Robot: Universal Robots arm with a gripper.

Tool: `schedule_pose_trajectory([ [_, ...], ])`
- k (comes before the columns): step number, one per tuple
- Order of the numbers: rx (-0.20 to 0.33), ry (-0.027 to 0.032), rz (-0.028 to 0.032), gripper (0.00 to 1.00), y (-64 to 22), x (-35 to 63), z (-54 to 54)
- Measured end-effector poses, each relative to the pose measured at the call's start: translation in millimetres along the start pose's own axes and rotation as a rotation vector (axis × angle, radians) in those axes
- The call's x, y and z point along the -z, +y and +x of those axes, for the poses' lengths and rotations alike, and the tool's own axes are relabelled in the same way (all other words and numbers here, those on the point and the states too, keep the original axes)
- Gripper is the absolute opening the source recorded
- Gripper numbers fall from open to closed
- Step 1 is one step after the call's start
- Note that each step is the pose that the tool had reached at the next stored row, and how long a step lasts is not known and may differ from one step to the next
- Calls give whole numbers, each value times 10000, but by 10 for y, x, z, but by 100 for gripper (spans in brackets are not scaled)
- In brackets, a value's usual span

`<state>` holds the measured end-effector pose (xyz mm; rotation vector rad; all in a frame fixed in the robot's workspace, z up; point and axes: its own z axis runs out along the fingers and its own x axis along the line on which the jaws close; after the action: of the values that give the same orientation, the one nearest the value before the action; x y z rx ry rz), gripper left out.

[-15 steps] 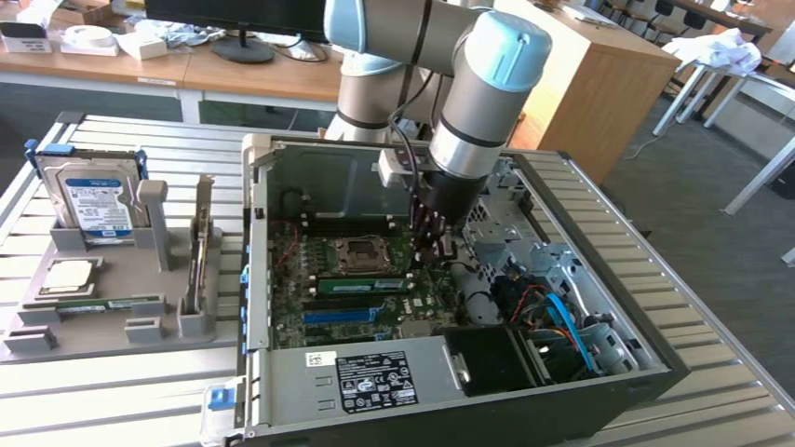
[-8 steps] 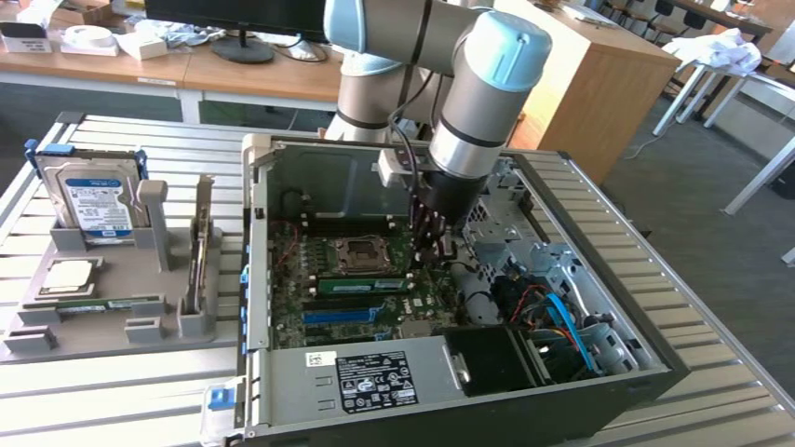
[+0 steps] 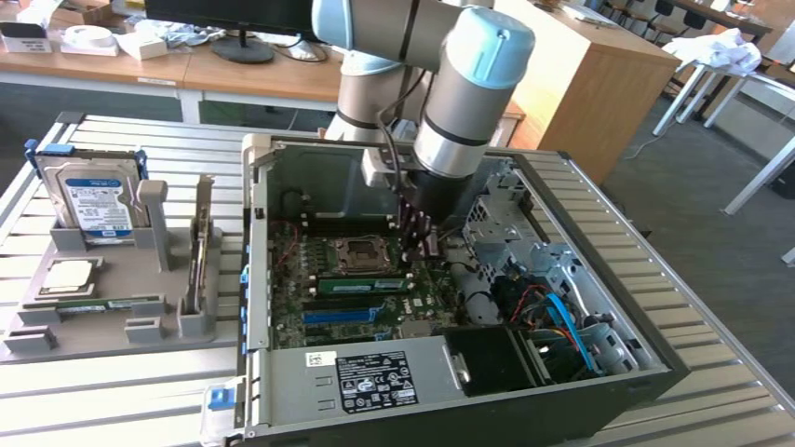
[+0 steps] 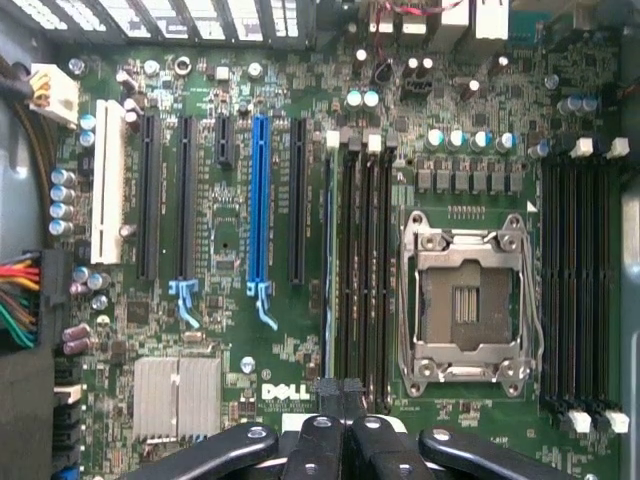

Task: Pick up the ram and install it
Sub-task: 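Press down the ram until it locks into place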

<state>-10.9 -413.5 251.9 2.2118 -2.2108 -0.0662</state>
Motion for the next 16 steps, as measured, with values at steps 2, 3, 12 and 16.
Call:
schedule_pose_trajectory([
  [2, 1, 0, 0, 10, 35, -2, -1],
  [3, -1, -1, 1, 10, 55, -3, -1],
  [12, 1, -1, 1, 10, 282, -12, -1],
  [16, 0, -1, 0, 10, 356, -15, -1],
])
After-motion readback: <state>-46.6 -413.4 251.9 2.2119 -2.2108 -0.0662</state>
